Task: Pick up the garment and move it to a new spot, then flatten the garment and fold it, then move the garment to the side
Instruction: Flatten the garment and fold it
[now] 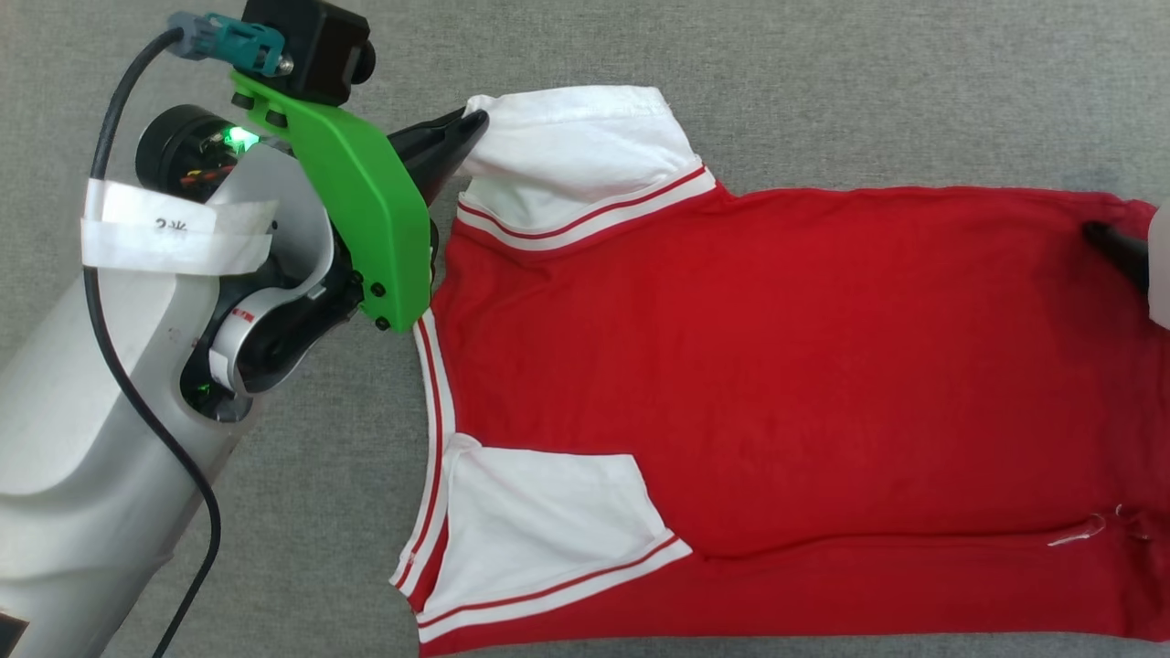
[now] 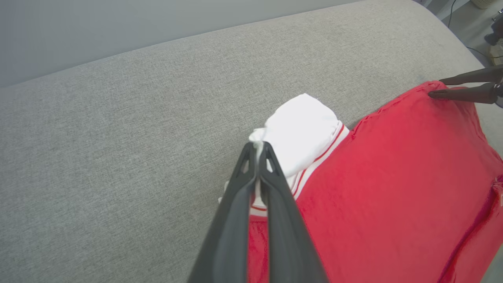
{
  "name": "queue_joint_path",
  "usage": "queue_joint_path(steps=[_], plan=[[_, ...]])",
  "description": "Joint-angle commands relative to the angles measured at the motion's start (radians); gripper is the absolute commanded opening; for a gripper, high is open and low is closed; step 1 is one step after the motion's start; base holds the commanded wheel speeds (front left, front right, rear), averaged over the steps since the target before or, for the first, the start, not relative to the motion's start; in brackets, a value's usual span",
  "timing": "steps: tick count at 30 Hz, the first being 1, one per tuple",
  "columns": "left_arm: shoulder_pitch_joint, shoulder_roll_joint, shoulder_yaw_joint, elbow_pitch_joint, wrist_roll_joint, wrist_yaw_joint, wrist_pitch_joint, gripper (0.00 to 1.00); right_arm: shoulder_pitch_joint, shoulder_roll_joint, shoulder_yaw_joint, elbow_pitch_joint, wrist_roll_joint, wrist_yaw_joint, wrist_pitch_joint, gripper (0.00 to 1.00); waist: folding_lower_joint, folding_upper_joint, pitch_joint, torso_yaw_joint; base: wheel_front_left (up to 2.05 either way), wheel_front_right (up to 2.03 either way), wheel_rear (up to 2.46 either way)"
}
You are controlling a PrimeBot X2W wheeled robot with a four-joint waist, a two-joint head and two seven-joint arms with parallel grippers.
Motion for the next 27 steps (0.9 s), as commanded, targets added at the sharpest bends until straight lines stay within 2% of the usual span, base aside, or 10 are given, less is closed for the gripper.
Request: queue_joint_path(steps=[1,5,6,7,8,12,27], plan=[[0.018,0.001,0.001,-0.003,0.010,0.003,-0.010,0.00,-0.006,0.002,0.020,0.015,0.000,-0.001,0.000,1.00,0.0000,-0.0001,0.014,0.015,0.00,0.00,0.00],[0.023,-0.001,0.002,0.007,0.007,-0.002,-0.022,0.00,0.004,-0.005,0.061,0.037,0.013,-0.001,0.002,1.00,0.0000,-0.0001,0.021,0.022,0.00,0.00,0.00],[0.023,-0.001,0.003,0.011,0.007,-0.003,-0.025,0.00,0.007,-0.007,0.069,0.041,0.017,-0.001,0.002,0.78,0.0000,-0.0001,0.022,0.024,0.00,0.00,0.00],[0.024,0.001,0.004,0.017,0.009,-0.004,-0.030,0.00,0.010,-0.010,0.077,0.045,0.023,-0.001,0.003,0.36,0.0000,-0.0001,0.022,0.025,0.00,0.00,0.00],[0.025,0.001,0.004,0.022,0.010,-0.006,-0.034,0.00,0.012,-0.011,0.083,0.048,0.028,-0.001,0.002,0.00,0.0000,-0.0001,0.021,0.026,0.00,0.00,0.00],[0.036,-0.002,0.009,0.051,0.004,-0.011,-0.054,0.00,0.014,-0.016,0.087,0.058,0.043,-0.001,-0.043,0.00,0.0000,-0.0001,0.008,0.023,0.00,0.00,0.00],[0.132,-0.011,0.030,0.161,-0.028,-0.022,-0.151,0.00,0.052,-0.003,0.086,0.132,0.058,-0.001,-0.415,0.00,0.0000,-0.0001,-0.151,0.003,0.00,0.00,0.00]])
